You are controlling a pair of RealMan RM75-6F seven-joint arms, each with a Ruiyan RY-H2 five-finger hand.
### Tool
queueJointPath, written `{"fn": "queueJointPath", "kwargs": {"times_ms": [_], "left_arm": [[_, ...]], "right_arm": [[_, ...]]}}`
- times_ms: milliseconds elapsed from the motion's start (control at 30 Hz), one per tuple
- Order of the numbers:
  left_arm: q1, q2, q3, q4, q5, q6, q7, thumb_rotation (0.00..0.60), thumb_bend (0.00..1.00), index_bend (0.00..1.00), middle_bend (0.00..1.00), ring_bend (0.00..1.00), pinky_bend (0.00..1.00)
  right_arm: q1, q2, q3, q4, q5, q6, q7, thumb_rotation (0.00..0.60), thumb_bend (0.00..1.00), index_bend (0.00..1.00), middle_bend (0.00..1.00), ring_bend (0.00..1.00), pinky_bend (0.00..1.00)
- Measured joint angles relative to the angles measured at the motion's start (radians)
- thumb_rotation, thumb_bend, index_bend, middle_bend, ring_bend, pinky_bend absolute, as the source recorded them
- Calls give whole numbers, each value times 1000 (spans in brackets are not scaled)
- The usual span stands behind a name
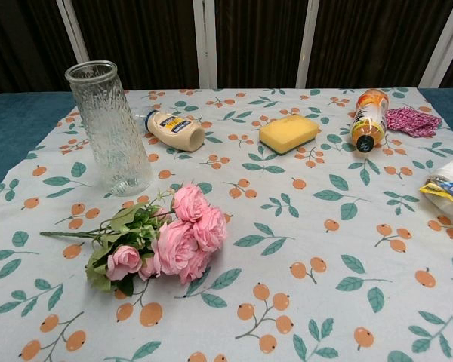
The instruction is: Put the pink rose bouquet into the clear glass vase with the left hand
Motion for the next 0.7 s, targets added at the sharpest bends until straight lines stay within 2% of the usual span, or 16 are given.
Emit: {"fn": "queueJointPath", "kwargs": {"times_ms": [167, 333, 700], "left_arm": [[-3, -2, 0, 1, -2, -7, 5, 600, 187, 138, 146, 0, 0], [-5, -6, 6, 1, 16, -9, 11, 600, 137, 135, 144, 0, 0], [-18, -8, 18, 12, 37, -33, -9, 600, 90, 116, 112, 0, 0]], "right_arm": [[1, 1, -2, -1, 4, -8, -2, 600, 221, 0, 0, 41, 53], [3, 3, -3, -6, 2, -11, -4, 600, 221, 0, 0, 41, 53], [5, 7, -8, -17, 16, -31, -10, 600, 221, 0, 0, 41, 53]]}}
